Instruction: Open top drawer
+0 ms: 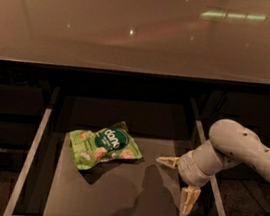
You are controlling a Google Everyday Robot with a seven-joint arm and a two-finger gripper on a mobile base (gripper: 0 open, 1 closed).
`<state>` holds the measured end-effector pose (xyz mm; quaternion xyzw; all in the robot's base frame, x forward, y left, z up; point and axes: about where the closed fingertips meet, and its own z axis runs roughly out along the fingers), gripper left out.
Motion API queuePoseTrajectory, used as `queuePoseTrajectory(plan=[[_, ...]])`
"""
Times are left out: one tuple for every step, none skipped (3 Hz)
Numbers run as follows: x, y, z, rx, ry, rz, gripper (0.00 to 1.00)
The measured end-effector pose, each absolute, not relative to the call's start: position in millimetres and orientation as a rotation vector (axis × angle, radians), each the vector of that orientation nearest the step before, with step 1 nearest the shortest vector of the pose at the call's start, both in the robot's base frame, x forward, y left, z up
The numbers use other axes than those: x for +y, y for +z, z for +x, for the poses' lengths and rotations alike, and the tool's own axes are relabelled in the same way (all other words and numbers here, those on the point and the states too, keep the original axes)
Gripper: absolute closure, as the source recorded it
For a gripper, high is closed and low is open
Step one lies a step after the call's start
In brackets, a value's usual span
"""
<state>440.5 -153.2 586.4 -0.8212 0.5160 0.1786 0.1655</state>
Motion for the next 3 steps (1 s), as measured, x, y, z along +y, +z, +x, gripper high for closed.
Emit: queuePoseTrajectory(plan=[[-160, 568, 399, 1.537, 0.569, -2.357, 0.00], [-163, 565, 380, 1.573, 0.594, -2.365, 0.00], [-163, 565, 380, 1.573, 0.594, -2.365, 0.00]])
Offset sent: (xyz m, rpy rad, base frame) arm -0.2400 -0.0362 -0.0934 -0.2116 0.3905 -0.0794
